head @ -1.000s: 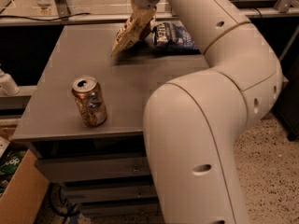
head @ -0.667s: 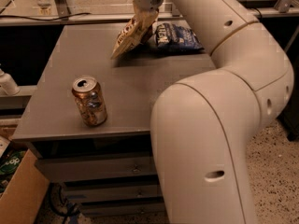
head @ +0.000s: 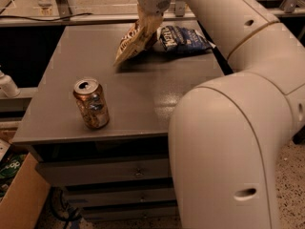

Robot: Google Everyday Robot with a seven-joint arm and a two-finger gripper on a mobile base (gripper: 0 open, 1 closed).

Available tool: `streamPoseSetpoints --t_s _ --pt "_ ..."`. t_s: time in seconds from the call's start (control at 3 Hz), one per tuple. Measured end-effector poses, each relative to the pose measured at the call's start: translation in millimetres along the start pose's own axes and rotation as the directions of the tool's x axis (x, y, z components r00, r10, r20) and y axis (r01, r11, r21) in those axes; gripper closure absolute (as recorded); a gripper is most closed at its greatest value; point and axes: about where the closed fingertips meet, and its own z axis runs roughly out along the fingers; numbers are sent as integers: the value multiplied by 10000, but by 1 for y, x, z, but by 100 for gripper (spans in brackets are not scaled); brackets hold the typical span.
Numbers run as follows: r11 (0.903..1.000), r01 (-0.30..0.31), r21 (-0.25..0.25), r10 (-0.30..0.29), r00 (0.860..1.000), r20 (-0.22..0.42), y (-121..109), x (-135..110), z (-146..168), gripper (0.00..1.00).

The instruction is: Move brown chip bag near blue chip bag

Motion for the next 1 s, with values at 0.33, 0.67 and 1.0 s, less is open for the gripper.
streamPoseSetpoints --t_s 0.33,0.67,1.0 --pt "10000 -88 -28 88 9999 103 6 -1 -2 12" --pt "9999 -154 -60 155 9997 173 11 -2 -3 0" --pt "9986 -522 -52 524 9980 361 22 8 -10 0"
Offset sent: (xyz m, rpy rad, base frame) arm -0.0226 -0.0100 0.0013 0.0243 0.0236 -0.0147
